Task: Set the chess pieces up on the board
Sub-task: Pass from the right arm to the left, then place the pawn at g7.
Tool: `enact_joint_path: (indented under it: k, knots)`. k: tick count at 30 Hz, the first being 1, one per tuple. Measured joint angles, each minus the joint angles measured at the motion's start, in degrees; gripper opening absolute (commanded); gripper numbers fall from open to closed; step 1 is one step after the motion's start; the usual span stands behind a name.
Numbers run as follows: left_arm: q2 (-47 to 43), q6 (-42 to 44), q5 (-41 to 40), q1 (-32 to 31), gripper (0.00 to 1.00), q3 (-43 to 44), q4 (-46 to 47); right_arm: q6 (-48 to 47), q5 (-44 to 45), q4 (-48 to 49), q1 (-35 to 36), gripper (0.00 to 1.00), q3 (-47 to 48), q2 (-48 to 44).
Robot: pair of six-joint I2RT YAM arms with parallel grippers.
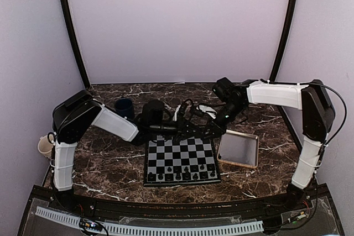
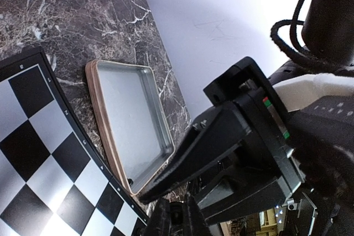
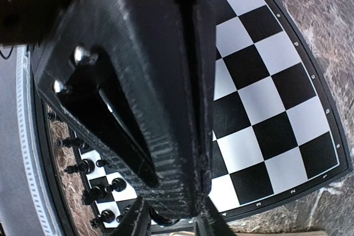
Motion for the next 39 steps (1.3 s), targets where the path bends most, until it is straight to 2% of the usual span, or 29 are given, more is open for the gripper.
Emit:
enact_joint_path:
  k: [6, 11, 17, 27, 34, 39]
  knots:
    - [-0.3, 0.2, 0.8, 0.8, 0.0, -1.5, 1.7, -1.7, 0.9, 0.3, -0.1, 0.4, -5.2, -4.7]
    - [-4.1, 6.6, 0.4, 1.1, 0.0, -3.1, -5.7, -3.3, 0.9, -0.3, -2.1, 0.42, -11.2, -13.4]
    - [-15.7, 23.9, -4.2, 1.2, 0.0, -3.8, -21.9, -3.3, 0.6, 2.6, -8.5, 0.42, -15.6, -19.7]
    - [-37.1, 56.4, -20.8, -2.2, 0.01, -9.1, -49.6, -2.9, 3.7, 10.0, -13.0, 0.42, -21.9, -22.1]
    - [-39.1, 69.0, -24.2, -5.4, 0.02, -14.0, -58.5, -2.9, 4.9, 12.5, -13.4, 0.42, -22.8, -22.1]
    - [-37.6, 71.8, -24.7, -6.5, 0.03, -14.2, -59.4, -2.9, 4.9, 12.6, -13.4, 0.42, -23.1, -22.1]
